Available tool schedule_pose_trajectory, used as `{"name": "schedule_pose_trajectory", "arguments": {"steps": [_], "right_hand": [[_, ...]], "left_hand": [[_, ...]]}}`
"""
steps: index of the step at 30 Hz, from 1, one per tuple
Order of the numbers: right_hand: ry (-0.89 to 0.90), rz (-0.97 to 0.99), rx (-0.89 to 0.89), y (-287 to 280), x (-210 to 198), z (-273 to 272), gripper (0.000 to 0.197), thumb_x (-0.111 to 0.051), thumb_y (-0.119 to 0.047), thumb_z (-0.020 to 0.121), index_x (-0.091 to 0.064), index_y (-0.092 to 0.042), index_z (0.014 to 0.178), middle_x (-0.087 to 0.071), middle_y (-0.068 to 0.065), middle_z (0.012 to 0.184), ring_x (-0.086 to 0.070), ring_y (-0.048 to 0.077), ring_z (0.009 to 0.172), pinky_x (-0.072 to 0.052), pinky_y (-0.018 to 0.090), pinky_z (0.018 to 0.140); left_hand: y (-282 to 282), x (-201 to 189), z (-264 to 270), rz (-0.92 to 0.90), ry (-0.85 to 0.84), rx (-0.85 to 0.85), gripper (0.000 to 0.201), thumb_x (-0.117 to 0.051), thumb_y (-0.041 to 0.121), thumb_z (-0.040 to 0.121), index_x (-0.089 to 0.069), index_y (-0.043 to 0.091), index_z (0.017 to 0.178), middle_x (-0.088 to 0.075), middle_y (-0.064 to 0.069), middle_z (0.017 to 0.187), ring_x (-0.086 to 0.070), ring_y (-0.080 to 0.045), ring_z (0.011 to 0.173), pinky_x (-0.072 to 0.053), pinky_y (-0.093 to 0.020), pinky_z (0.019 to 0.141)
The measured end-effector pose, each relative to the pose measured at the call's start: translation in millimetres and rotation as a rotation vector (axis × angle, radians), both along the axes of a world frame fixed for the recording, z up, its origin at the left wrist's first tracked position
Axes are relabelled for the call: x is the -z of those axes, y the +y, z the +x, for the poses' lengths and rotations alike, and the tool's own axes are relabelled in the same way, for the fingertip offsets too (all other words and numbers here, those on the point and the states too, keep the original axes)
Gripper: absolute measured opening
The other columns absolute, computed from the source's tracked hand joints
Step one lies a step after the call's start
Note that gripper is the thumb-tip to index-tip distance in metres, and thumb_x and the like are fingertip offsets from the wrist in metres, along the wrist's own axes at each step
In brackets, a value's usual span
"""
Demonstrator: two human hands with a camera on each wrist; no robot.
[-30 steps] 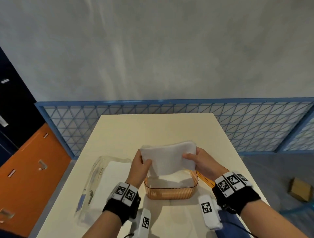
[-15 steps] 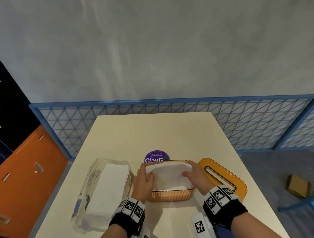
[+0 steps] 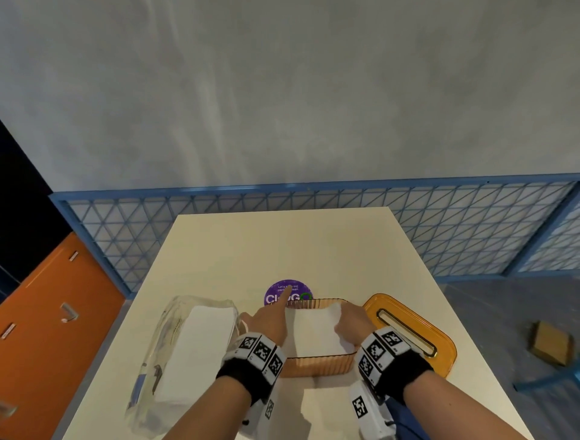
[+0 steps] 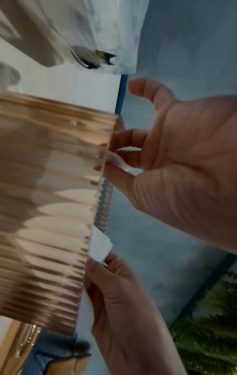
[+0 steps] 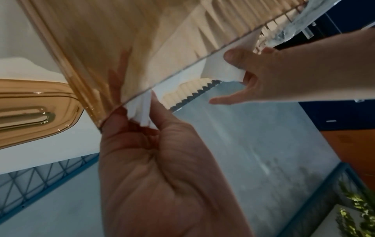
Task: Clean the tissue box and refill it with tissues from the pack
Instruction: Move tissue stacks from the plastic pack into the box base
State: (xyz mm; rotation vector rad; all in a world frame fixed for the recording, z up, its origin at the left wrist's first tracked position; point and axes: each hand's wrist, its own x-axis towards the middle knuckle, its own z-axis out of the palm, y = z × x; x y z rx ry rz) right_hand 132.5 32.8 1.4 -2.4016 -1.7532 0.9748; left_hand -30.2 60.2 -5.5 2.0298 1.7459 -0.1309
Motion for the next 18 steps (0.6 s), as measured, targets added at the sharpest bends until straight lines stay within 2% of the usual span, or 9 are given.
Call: {"name": "schedule_pose_trajectory", "arguments": {"steps": [5, 8, 10, 12, 15, 17, 18], "right_hand": [[-0.164, -0.058, -0.051, -1, -1, -10, 0.032, -0.040, -0.005, 0.097, -0.047, 0.003, 0.128, -0.052, 0.015, 0.136, -0.049, 0.026, 0.127, -0.039, 0.027, 0.102], [-0.209, -0.085, -0.109, -2, -2, -11, 0.034, -0.040, -0.006, 0.098, -0.044, 0.001, 0.131, -0.048, 0.015, 0.139, -0.046, 0.025, 0.130, -0.036, 0.026, 0.104], [-0.225, 0.005, -0.115, -4, -1, -13, 0.033, -0.040, -0.003, 0.096, -0.043, 0.001, 0.129, -0.048, 0.016, 0.136, -0.049, 0.026, 0.125, -0.040, 0.026, 0.099], [-0.298, 0.173, -0.119, -9, -5, -17, 0.035, -0.042, 0.000, 0.093, -0.040, -0.001, 0.128, -0.046, 0.015, 0.131, -0.050, 0.026, 0.120, -0.044, 0.028, 0.092], [-0.324, 0.234, -0.299, -8, -4, -19, 0.042, -0.044, -0.001, 0.092, -0.040, -0.010, 0.133, -0.039, 0.012, 0.132, -0.043, 0.028, 0.120, -0.043, 0.032, 0.091], [-0.229, 0.111, -0.409, -3, 4, -15, 0.047, -0.052, -0.004, 0.091, -0.044, -0.017, 0.135, -0.039, 0.010, 0.133, -0.044, 0.030, 0.120, -0.043, 0.036, 0.095], [-0.213, 0.029, -0.439, -2, 8, -12, 0.047, -0.056, -0.004, 0.088, -0.047, -0.017, 0.133, -0.040, 0.011, 0.132, -0.048, 0.031, 0.115, -0.044, 0.037, 0.093]], "left_hand": [[-1, 9, 7, 0.099, 0.149, 0.070, 0.080, -0.037, 0.000, 0.094, 0.008, 0.036, 0.149, -0.060, -0.004, 0.121, -0.053, -0.023, 0.116, -0.023, -0.055, 0.107], [-8, 12, 9, 0.182, 0.214, 0.071, 0.081, -0.044, 0.004, 0.093, 0.007, 0.029, 0.151, -0.047, -0.006, 0.136, -0.044, -0.025, 0.125, -0.026, -0.055, 0.106], [-14, 6, 9, 0.290, 0.240, 0.100, 0.075, -0.045, 0.002, 0.092, -0.004, 0.023, 0.151, -0.035, -0.009, 0.144, -0.037, -0.028, 0.130, -0.029, -0.050, 0.105], [-17, 5, 8, 0.323, 0.192, 0.190, 0.059, -0.042, 0.000, 0.091, -0.026, 0.018, 0.145, -0.035, -0.009, 0.142, -0.040, -0.028, 0.127, -0.036, -0.041, 0.101], [-13, 13, 5, 0.134, 0.102, 0.337, 0.048, -0.047, 0.000, 0.091, -0.044, 0.016, 0.137, -0.037, -0.008, 0.141, -0.040, -0.025, 0.129, -0.043, -0.038, 0.102], [-9, 13, 1, -0.028, 0.137, 0.376, 0.049, -0.053, 0.003, 0.089, -0.047, 0.019, 0.135, -0.034, -0.009, 0.142, -0.039, -0.028, 0.131, -0.041, -0.040, 0.106], [-8, 13, 1, -0.076, 0.155, 0.389, 0.048, -0.052, 0.004, 0.090, -0.046, 0.021, 0.135, -0.035, -0.011, 0.140, -0.041, -0.030, 0.130, -0.041, -0.041, 0.105]]}}
